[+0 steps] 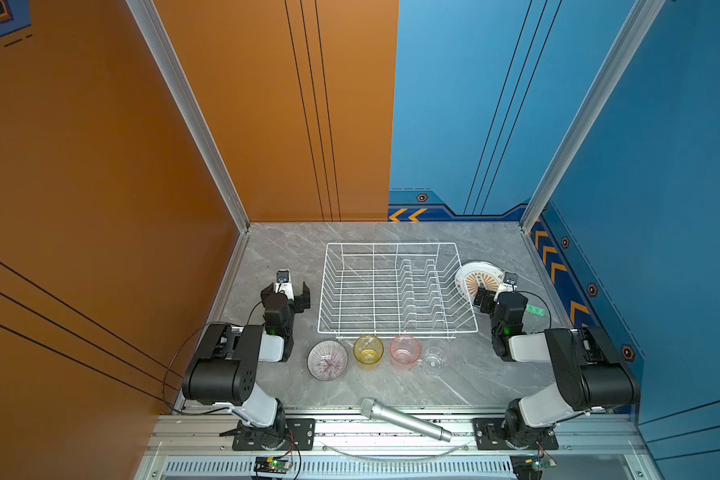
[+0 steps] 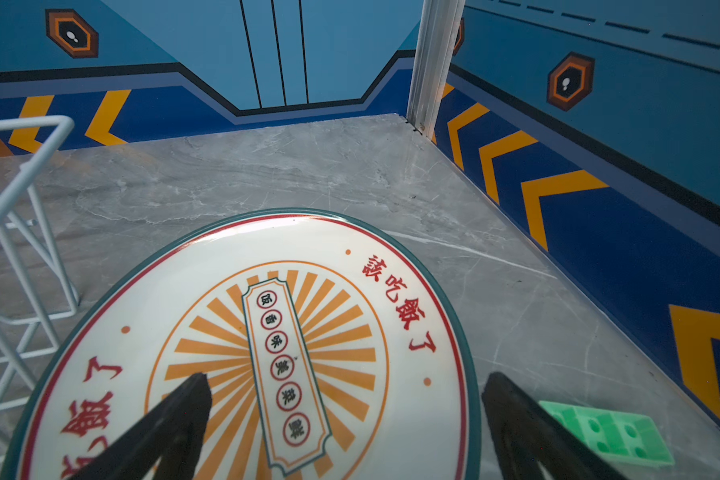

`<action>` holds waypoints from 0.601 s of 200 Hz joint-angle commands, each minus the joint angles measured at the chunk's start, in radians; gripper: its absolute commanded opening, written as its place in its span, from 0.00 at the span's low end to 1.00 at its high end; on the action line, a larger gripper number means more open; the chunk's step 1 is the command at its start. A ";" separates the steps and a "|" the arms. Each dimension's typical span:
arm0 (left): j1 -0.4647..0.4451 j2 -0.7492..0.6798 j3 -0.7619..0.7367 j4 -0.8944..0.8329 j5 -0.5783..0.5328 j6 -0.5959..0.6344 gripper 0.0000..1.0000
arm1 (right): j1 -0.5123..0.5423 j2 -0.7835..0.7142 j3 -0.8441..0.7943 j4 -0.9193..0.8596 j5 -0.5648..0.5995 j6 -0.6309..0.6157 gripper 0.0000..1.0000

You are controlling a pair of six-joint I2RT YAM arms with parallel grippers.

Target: Unload the mixed dishes from the dish rack

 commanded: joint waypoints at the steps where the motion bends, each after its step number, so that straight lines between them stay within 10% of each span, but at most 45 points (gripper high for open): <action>1: -0.007 -0.007 -0.016 -0.027 0.052 -0.026 0.98 | 0.004 0.004 0.003 0.022 -0.002 -0.001 1.00; 120: -0.063 -0.004 0.003 -0.057 0.016 0.044 0.98 | 0.004 0.004 0.003 0.023 -0.003 -0.002 1.00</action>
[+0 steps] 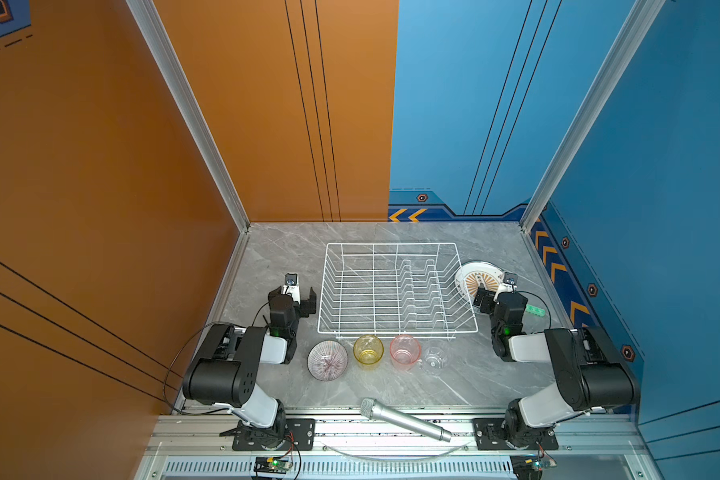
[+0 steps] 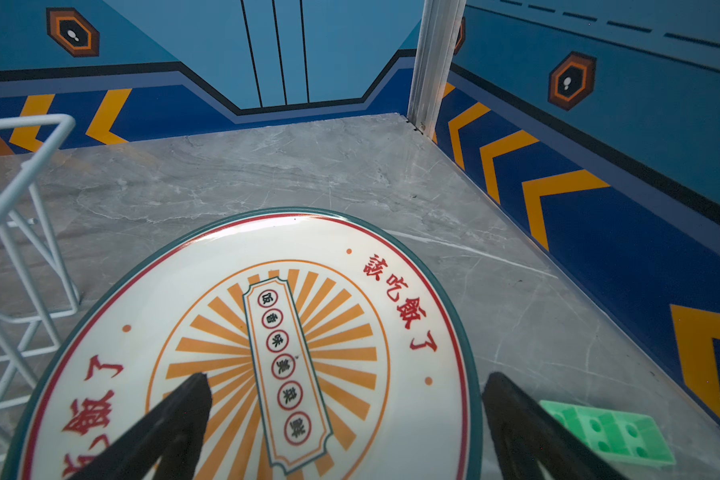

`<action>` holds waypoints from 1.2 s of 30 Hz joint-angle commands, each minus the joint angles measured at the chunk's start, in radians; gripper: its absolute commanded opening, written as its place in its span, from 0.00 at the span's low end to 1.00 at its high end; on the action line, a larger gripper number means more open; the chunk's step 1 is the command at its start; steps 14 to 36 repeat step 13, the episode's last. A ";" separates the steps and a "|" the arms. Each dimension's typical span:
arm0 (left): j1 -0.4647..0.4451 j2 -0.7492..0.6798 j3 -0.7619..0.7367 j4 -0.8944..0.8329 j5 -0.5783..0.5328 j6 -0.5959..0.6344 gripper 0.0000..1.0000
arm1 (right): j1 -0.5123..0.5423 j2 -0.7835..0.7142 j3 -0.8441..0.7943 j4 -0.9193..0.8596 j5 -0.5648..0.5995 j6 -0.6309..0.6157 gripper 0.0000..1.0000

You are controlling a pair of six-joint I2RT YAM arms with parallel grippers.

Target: Unload the mixed dishes from the dish rack

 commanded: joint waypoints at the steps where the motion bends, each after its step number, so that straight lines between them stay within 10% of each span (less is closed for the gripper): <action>1: -0.004 -0.003 0.009 -0.009 0.003 0.012 0.98 | 0.004 0.005 0.003 0.022 -0.003 -0.001 1.00; 36: 0.022 -0.004 0.038 -0.067 0.026 -0.015 0.98 | 0.004 0.005 0.003 0.021 -0.003 -0.002 1.00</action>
